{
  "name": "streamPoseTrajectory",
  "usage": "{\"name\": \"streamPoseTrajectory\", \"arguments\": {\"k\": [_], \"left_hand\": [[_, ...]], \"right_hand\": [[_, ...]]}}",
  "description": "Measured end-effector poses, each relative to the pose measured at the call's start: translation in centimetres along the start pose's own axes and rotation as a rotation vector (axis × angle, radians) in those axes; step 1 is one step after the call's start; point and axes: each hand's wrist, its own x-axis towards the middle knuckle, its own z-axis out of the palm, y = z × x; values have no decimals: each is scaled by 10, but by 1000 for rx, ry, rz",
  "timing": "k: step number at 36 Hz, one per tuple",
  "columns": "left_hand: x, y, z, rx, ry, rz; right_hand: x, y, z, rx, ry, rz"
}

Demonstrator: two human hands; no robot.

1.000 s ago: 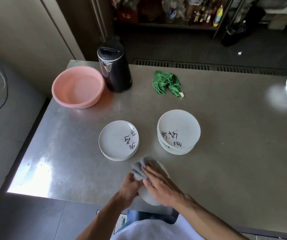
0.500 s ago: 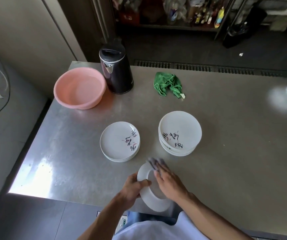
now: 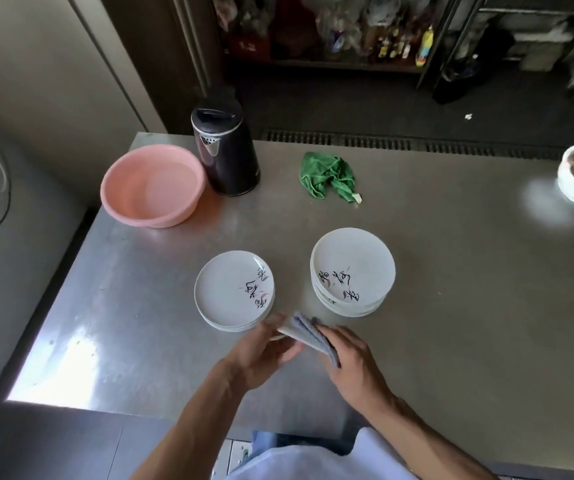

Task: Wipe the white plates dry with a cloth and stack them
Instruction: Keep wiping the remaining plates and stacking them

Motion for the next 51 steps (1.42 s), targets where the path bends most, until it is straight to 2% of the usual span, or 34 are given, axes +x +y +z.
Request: {"name": "streamPoseTrajectory", "arguments": {"k": [2,5,7,8,12,14,21,26,34,44,51], "left_hand": [[-2,1,0,-9,61,-28],[-4,-3,0,290,276,108],[-1,-9,-3,487,405,251],[1,-12,-5,537,403,281],[-2,-18,-1,603,198,284],[0,-20,3,568,151,324],[14,-8,17,480,201,420],[33,8,38,433,259,470],[60,23,76,441,281,503],[83,24,92,419,340,489],[90,22,97,546,377,449]], "right_hand": [[11,0,-6,136,120,219],[22,7,-14,441,240,555],[24,13,-19,617,304,648],[25,14,-22,679,328,670],[30,17,-30,778,352,686],[31,18,-32,771,357,685],[24,26,-31,752,358,802],[4,32,-26,671,255,883],[-7,24,-17,643,6,819],[-3,18,-21,667,-63,826],[-3,20,-14,646,-98,818]]}}
